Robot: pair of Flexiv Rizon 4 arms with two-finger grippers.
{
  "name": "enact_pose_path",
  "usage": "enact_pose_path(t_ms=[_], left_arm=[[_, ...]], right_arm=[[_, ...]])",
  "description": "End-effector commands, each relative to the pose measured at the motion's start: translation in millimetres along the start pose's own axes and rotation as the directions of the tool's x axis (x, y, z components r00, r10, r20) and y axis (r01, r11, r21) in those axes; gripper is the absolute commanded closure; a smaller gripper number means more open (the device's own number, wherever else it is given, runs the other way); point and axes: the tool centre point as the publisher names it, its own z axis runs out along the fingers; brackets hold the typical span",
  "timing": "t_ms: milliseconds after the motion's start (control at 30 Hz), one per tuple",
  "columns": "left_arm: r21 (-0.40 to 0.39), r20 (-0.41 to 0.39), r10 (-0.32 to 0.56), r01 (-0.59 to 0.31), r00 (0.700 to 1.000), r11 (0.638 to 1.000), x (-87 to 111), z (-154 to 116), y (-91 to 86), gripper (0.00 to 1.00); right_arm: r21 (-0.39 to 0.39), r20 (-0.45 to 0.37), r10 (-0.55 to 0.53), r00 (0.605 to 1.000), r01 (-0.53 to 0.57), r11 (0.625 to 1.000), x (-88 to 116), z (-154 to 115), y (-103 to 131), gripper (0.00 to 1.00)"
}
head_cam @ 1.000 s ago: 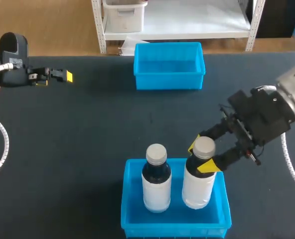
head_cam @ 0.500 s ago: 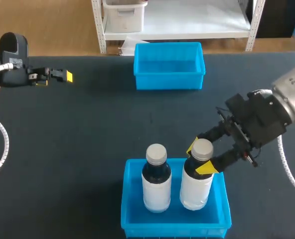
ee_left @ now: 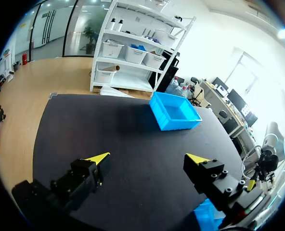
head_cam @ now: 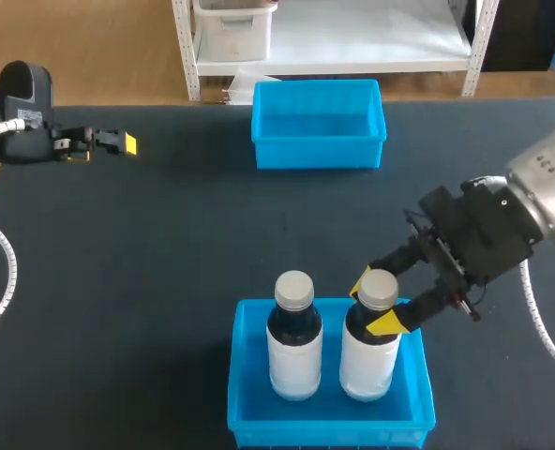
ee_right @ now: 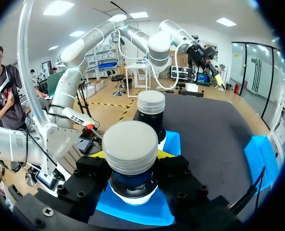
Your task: Pick up the bottle, and place it in the far bin if it is heavy, or in the near bin if it is light.
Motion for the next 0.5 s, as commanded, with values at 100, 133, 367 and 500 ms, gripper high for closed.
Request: enact_pose_path(t_ms=[100,133,367,500], left_arm=[[0.000,0.000,0.000,0.000,1.000,1.000,0.0,0.0,0.0,0.00],[0.000,0.000,0.000,0.000,1.000,1.000,0.0,0.0,0.0,0.00],[0.000,0.000,0.000,0.000,1.000,1.000,0.0,0.0,0.0,0.00],[0.000,0.000,0.000,0.000,1.000,1.000,0.0,0.0,0.0,0.00]], right_arm=[[0.000,-0.011,-0.001,1.000,0.001,1.000,1.0,1.6,-0.4,0.81],[0.000,-0.015,0.000,1.000,0.000,1.000,1.2,1.7,-0.3,0.69],[0.004,-0.025,0.008,1.000,-0.008,1.000,3.1,1.7,-0.7,0.00],[0.010,-0.029,0.016,0.999,-0.016,1.000,4.3,-0.8,-1.7,0.00]])
